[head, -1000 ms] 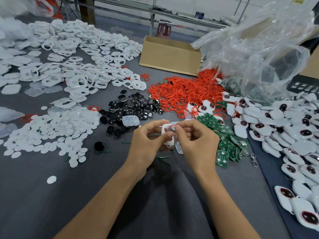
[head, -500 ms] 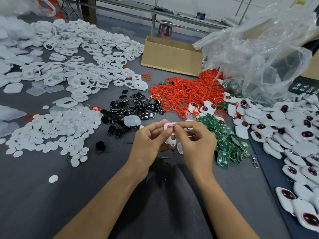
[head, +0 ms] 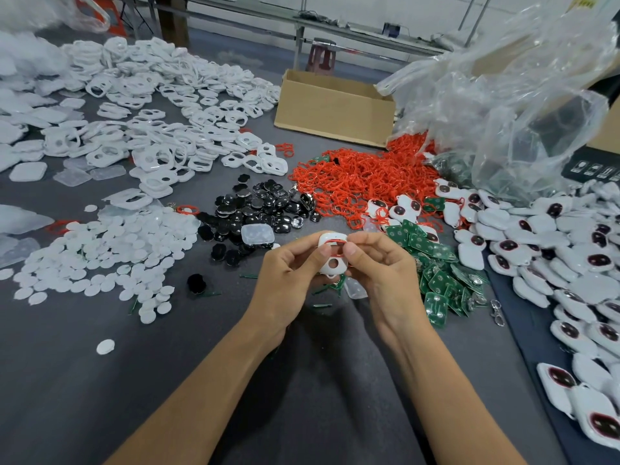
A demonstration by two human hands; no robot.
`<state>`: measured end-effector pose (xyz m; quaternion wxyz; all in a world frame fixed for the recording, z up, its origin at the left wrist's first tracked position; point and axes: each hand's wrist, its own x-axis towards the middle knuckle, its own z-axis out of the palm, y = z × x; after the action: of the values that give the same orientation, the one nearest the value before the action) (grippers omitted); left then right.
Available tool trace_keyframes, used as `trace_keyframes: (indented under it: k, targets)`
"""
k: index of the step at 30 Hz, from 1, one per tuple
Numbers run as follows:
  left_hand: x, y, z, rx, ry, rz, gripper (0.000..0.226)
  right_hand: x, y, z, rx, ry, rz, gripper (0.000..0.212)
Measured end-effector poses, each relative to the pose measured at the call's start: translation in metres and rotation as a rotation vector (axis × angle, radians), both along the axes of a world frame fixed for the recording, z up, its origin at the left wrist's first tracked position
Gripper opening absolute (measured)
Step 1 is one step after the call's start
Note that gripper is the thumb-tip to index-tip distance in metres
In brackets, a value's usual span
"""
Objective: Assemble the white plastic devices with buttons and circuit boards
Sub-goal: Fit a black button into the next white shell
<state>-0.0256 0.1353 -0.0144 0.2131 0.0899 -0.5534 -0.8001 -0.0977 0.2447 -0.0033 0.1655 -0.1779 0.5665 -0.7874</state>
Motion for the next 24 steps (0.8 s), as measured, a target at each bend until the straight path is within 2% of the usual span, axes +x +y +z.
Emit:
trace_keyframes:
  k: [2, 6, 10, 13, 19, 24]
  targets:
    - [0.001, 0.0, 0.001, -0.025, 0.015, -0.011, 0.019, -0.004, 0.002, 0.001, -0.018, -0.052, 0.073, 0.029]
    - [0.002, 0.0, 0.0, -0.074, 0.043, -0.028, 0.021, -0.008, 0.006, 0.001, 0.03, -0.016, 0.14, 0.024]
    - [0.0, 0.002, -0.001, -0.118, 0.046, -0.011, 0.023, -0.004, 0.005, 0.003, 0.156, 0.138, 0.04, 0.015]
    - [-0.001, 0.005, -0.004, -0.201, 0.035, 0.047, 0.027, 0.002, 0.0, 0.003, 0.265, 0.258, -0.067, 0.021]
    - [-0.004, 0.004, -0.009, -0.298, -0.018, 0.157, 0.027, 0.007, -0.008, 0.0, 0.378, 0.348, -0.175, 0.02]
    - [-0.004, 0.004, -0.007, -0.242, -0.055, 0.164, 0.024, 0.005, -0.009, -0.003, 0.407, 0.377, -0.188, 0.015]
